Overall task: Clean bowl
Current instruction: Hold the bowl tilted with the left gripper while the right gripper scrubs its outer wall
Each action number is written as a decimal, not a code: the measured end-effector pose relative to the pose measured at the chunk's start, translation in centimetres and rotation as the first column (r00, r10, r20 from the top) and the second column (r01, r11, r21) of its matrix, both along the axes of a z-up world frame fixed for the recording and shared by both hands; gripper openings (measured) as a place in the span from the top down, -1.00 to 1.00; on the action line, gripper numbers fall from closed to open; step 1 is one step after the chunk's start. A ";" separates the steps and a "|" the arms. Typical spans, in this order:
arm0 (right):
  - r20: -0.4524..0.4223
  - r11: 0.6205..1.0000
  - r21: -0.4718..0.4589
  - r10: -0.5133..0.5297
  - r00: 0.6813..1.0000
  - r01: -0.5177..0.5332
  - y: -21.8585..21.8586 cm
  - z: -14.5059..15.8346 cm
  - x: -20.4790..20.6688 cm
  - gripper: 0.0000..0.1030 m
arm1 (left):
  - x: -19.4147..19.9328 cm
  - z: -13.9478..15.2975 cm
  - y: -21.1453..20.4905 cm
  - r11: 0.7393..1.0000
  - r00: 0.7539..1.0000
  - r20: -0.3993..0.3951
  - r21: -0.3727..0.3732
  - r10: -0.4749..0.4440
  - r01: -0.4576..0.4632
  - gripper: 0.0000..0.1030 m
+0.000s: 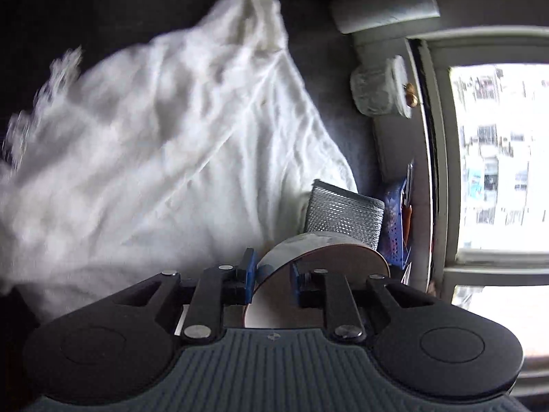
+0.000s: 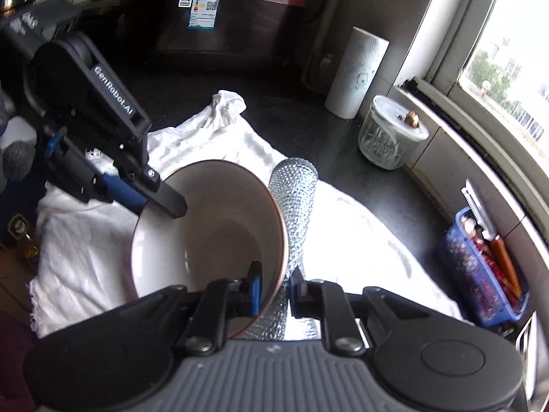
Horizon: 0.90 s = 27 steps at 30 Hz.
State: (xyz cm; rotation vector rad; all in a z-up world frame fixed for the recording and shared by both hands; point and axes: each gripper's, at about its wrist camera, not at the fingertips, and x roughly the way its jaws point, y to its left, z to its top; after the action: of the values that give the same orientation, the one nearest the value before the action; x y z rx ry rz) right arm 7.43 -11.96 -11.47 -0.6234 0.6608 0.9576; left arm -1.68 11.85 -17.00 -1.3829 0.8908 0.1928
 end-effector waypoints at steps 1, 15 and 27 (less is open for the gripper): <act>-0.014 1.000 0.005 -0.001 1.000 0.001 0.0 -0.1 0.0 0.65 | 0.0 -0.1 -0.2 1.000 1.000 -0.008 0.014 -0.013 0.013 0.61; 0.184 0.994 -0.085 0.084 0.979 -0.069 1.1 1.1 -2.2 0.84 | 4.2 9.3 -11.0 0.256 0.789 -0.213 0.870 -0.576 0.421 0.70; 0.146 0.998 -0.042 0.046 0.988 -0.041 0.5 0.7 -1.8 0.78 | 2.9 6.9 -3.9 0.798 0.947 -0.009 0.537 -0.320 0.274 0.70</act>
State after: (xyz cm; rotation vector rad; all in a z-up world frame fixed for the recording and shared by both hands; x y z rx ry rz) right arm 5.63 -11.46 -10.78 -0.7379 0.5379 0.9316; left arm 1.24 7.98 -10.12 -0.7123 0.8880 0.1257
